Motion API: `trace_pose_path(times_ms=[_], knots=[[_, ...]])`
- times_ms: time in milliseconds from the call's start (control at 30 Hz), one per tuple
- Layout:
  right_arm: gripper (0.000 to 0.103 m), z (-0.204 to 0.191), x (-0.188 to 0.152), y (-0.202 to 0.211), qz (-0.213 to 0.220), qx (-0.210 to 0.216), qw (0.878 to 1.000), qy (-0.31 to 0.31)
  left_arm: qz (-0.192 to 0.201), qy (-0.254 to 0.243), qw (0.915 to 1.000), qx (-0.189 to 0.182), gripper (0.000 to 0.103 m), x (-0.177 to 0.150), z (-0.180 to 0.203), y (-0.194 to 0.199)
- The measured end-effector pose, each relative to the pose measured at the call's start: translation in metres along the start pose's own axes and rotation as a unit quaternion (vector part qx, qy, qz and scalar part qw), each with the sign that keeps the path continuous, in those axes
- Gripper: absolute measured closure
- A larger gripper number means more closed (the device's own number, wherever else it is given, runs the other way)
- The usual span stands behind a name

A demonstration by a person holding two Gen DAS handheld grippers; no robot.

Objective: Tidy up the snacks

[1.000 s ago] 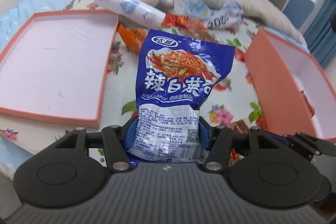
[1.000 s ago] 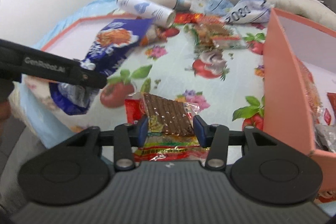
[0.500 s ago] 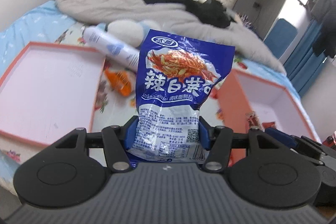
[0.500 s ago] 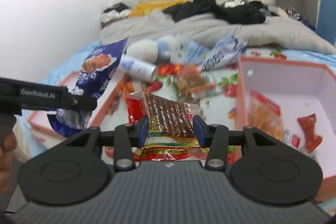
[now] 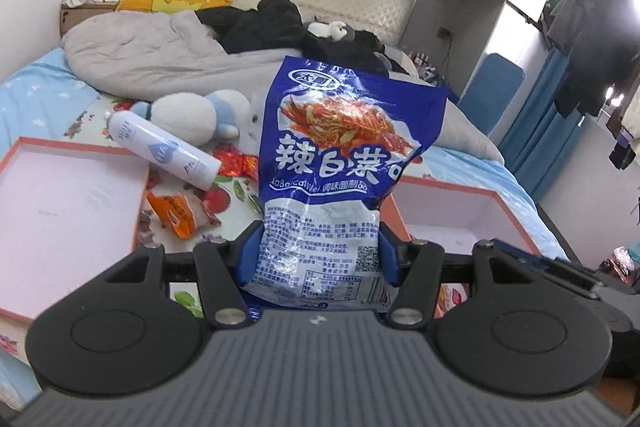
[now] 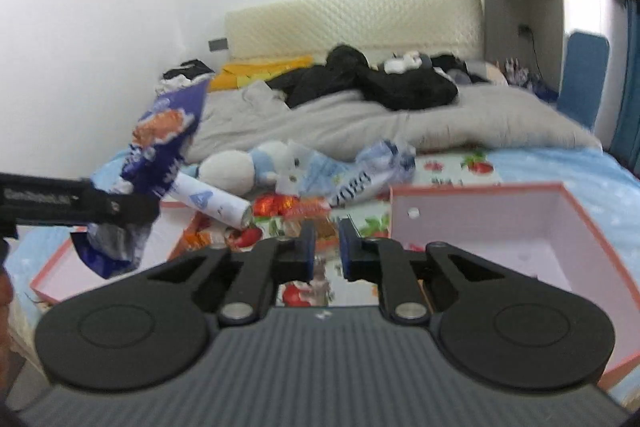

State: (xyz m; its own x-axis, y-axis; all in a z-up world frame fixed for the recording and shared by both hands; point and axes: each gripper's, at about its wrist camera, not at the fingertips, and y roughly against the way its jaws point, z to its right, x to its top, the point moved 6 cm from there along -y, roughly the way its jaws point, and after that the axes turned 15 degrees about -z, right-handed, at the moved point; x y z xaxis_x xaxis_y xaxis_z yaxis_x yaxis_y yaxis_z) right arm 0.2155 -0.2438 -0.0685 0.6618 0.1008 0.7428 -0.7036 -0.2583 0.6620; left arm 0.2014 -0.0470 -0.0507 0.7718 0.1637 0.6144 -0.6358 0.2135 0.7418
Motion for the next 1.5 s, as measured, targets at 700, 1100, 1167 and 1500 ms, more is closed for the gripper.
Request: trace_pose_path(times_ms=[700,1100,1167,1500], knots=[[0.068,-0.045,-0.115,-0.072,-0.100,0.070,0.992,0.019,-0.102,0.035,0.9932,0.045,0.040,-0.103,-0.073,-0.098],[0.059,-0.092,-0.156,-0.109,-0.147,-0.028,0.957,0.247,-0.121,0.071,0.9886,0.054,0.040,-0.126,-0.109,-0.106],[0.059,-0.095,-0.157,-0.114,-0.150,-0.040,0.951,0.269,-0.123,0.074,0.9881,0.055,0.040,-0.127,-0.111,-0.107],[0.061,-0.103,-0.145,-0.121,-0.155,-0.022,0.945,0.289,-0.130,0.067,0.9874,0.060,0.040,-0.130,-0.109,-0.112]])
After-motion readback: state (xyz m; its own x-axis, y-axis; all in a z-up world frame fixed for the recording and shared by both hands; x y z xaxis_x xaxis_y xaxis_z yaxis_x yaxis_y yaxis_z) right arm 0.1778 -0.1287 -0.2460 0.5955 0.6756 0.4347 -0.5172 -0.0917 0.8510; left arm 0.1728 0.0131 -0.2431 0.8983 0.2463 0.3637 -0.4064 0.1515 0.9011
